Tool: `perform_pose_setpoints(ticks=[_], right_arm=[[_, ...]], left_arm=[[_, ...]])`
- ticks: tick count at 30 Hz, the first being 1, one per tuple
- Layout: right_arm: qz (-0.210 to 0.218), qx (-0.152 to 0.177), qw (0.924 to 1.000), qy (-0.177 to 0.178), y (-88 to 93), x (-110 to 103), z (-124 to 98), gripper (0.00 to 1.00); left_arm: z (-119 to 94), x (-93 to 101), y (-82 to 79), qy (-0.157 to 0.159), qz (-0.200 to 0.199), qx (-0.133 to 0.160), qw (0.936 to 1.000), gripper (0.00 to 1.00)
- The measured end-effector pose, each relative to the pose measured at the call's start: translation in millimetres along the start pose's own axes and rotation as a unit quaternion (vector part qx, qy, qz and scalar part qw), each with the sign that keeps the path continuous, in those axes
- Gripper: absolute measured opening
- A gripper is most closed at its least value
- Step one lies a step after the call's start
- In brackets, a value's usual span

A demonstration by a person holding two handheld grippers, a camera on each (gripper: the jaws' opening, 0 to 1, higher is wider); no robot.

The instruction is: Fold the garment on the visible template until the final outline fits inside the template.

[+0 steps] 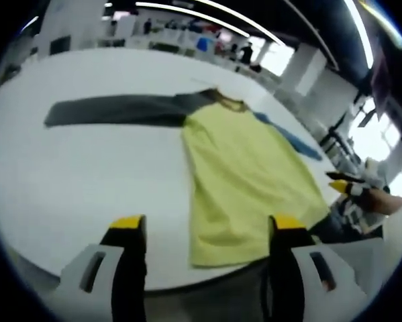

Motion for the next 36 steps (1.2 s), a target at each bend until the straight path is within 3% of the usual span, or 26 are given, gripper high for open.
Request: perform_pose_setpoints(ticks=[10,25,36], right_arm=[[0.072,0.029,0.9968,0.019,-9.4,35.0,-3.6,0.6],[0.089,0.02,0.9942,0.057,-12.0,99.0,-3.1,0.58],[0.12,0.039,0.9892,0.074,-19.8,126.0,1.0,0.57]], left_arm=[[-2.1,3.6,1.2,0.004,0.005,0.0,1.0,0.7],[-4.1,5.3,8.2,-0.001,0.001,-0.008,1.0,0.7],[-6.6,3.2,8.7,-0.011,0.0,-0.009,0.9999,0.7]])
Point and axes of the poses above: the point that each gripper's makers call its tool centre point, and the gripper's own axes: z roughly forward along the fingers, x roughly to its right, y roughly out of its underside, the point moved 2 cm from there along -z, roughly backward along the fingers, and after that the axes turned 9 degrees about -x, right-handed, at the moved point
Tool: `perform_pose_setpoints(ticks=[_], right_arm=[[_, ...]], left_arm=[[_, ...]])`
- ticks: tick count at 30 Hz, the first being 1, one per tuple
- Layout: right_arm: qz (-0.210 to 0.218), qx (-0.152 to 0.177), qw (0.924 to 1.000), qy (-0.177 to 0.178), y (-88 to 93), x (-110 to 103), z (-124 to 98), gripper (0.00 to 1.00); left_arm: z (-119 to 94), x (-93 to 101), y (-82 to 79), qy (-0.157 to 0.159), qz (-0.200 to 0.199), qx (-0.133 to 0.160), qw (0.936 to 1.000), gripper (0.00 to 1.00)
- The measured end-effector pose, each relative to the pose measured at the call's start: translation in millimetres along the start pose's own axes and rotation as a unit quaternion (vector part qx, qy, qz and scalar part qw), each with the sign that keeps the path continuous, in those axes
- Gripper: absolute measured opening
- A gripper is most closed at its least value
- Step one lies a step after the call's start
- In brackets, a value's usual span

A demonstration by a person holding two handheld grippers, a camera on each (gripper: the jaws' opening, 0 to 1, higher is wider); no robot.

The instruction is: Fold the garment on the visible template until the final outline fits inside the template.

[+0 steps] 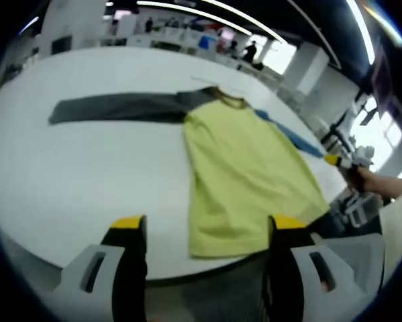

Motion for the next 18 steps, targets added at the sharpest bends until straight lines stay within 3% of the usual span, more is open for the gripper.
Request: perform_pose_setpoints(ticks=[10,18], right_arm=[[0.01,0.002,0.9998,0.016,-7.7,23.7,2.8,0.58],[0.027,0.008,0.9989,0.037,-17.2,43.4,0.6,0.58]], left_arm=[[-5.1,4.7,-7.4,0.004,0.007,0.015,0.9999,0.71],[-4.5,6.1,-1.7,0.0,0.01,0.006,0.9999,0.72]])
Point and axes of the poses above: the point that each gripper's makers call its tool centre point, and the gripper's own axes: z roughly forward along the fingers, x roughly to its right, y roughly out of its underside, the point moved 2 cm from there along -z, roughly backward along the fingers, and after that the axes turned 9 degrees about -x, right-handed, at the moved point
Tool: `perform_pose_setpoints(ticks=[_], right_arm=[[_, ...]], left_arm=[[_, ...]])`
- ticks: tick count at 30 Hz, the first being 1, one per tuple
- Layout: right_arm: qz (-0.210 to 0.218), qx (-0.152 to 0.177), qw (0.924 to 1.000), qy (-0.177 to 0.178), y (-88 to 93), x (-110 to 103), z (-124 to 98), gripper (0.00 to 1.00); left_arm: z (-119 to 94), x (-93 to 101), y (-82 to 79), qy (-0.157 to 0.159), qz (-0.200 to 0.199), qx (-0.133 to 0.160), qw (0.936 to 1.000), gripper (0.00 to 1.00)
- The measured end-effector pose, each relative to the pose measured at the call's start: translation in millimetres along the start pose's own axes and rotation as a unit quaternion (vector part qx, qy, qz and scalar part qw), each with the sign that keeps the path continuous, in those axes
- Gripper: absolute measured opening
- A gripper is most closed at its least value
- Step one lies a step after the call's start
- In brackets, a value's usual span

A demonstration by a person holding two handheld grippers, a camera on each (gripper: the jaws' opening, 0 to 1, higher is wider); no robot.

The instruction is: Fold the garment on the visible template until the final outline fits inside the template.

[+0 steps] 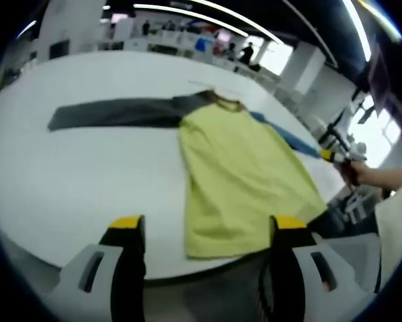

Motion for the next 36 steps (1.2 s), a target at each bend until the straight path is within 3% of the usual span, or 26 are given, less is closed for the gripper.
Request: perform_pose_setpoints(ticks=[16,21,22,36], right_arm=[[0.054,0.004,0.998,0.033,-5.9,43.3,5.8,0.58],[0.054,-0.003,0.9976,0.043,-10.7,65.1,12.2,0.58],[0.056,-0.004,0.9975,0.044,-16.8,77.1,17.2,0.58],[0.057,-0.007,0.9969,0.053,-18.0,100.1,33.6,0.58]], left_arm=[[-4.5,-0.9,3.5,-0.013,-0.002,0.004,0.9999,0.73],[-1.7,-1.2,11.6,-0.024,0.0,-0.022,0.9995,0.73],[-1.7,-0.3,12.4,-0.023,0.002,-0.025,0.9994,0.73],[-2.4,8.9,19.2,-0.03,0.019,-0.045,0.9983,0.72]])
Point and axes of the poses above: the point that each gripper's makers call its tool centre point, and the gripper's own axes: z roughly forward along the fingers, x roughly to its right, y roughly out of its underside, the point moved 2 cm from there along -z, roughly backward along the fingers, and after that the axes turned 9 degrees about -x, right-handed, at the moved point
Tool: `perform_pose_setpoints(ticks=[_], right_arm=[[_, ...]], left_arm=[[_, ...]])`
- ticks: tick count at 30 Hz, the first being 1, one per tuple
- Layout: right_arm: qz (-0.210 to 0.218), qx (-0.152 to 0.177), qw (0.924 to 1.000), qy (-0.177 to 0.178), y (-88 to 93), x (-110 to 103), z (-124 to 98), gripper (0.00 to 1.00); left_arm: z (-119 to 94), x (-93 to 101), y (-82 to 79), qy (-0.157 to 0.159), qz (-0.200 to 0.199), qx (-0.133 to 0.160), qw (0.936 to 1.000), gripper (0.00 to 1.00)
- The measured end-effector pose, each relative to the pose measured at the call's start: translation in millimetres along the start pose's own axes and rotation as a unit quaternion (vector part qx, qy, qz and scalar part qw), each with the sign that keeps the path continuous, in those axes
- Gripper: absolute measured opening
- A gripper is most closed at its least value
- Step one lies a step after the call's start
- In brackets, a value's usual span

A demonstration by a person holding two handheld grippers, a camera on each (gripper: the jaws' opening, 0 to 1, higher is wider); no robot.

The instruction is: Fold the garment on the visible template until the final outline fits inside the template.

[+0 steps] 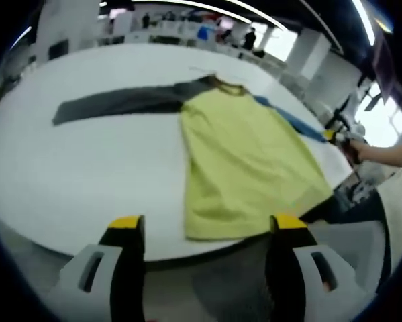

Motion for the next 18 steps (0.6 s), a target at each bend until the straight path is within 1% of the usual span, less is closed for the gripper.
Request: perform_pose_setpoints(ticks=[5,6,10,13,15,17,18], right_arm=[[0.008,-0.002,0.9999,0.009,-0.5,7.3,2.0,0.57],[0.012,-0.001,0.9998,0.013,-0.7,11.9,4.0,0.57],[0.041,0.004,0.999,0.016,-1.7,18.9,5.7,0.57],[0.049,0.002,0.9987,0.015,-1.0,21.5,8.4,0.56],[0.048,0.002,0.9987,0.016,-0.8,22.2,10.5,0.53],[0.058,-0.001,0.9983,0.009,-1.8,22.3,14.9,0.5],[0.06,-0.001,0.9982,0.004,-5.2,22.4,18.4,0.48]], left_arm=[[1.1,4.2,3.1,-0.001,0.013,-0.012,0.9998,0.72],[0.8,3.8,3.2,-0.002,0.013,-0.013,0.9998,0.72],[0.0,2.7,2.7,-0.003,0.009,-0.011,0.9999,0.72],[0.0,2.0,3.0,-0.006,0.008,-0.012,0.9999,0.72],[0.2,2.5,3.2,-0.007,0.009,-0.012,0.9999,0.72],[0.5,2.8,3.9,-0.009,0.012,-0.014,0.9998,0.71],[0.7,2.9,4.1,-0.01,0.013,-0.015,0.9998,0.71]])
Point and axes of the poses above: the point that each gripper's makers call its tool centre point, and the gripper's own axes: z roughly forward along the fingers, x roughly to its right, y roughly out of its underside, the point moved 2 cm from there along -z, roughly backward along the fingers, and after that the axes turned 9 degrees about -x, right-handed, at the moved point
